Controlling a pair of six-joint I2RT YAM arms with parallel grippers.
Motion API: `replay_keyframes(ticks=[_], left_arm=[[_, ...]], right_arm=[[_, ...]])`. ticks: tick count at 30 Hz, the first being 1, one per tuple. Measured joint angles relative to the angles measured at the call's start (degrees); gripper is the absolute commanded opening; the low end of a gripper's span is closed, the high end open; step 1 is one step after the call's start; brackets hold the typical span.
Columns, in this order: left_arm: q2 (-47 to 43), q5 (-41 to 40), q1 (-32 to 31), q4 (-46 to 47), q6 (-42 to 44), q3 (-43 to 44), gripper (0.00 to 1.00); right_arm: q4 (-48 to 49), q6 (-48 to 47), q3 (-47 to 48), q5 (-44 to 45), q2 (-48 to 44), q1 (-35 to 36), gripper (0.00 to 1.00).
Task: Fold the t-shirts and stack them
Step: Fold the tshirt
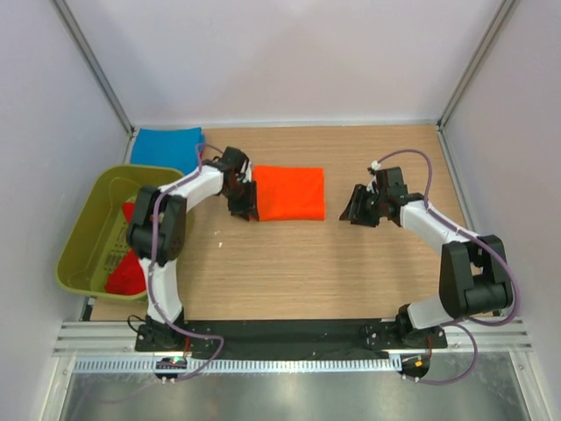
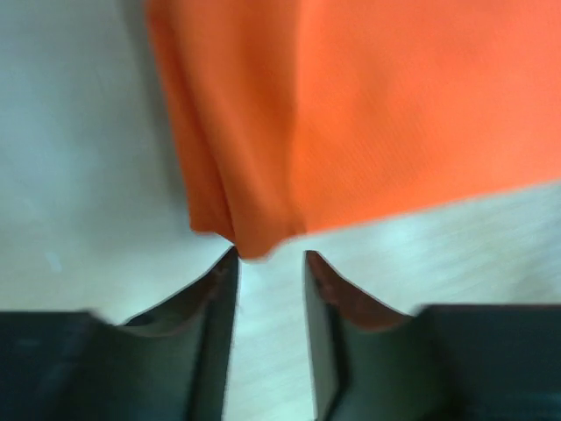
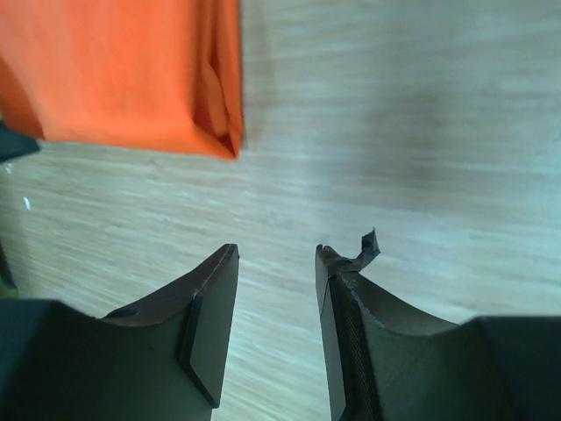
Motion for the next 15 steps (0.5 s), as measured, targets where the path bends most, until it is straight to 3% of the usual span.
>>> replay_keyframes(ticks=[4, 10, 15], left_arm=[[-8.26, -2.54, -2.69, -2.27, -3.98, -5.29, 0.43], [-7.98, -8.66, -2.08, -4.96, -4.17, 6.47, 0.43], [-2.6, -8.22, -1.27, -3.08, -3.61, 15.65, 0.41]], right_arm=[[-2.64, -0.02, -1.07, 0.52, -0.83, 0.11, 0.45], [-4.11, 0.09, 4.81, -2.8, 1.11, 0.66, 0.27], [0.26, 0.48, 14.45, -8.83, 9.79, 2.99, 0.26]])
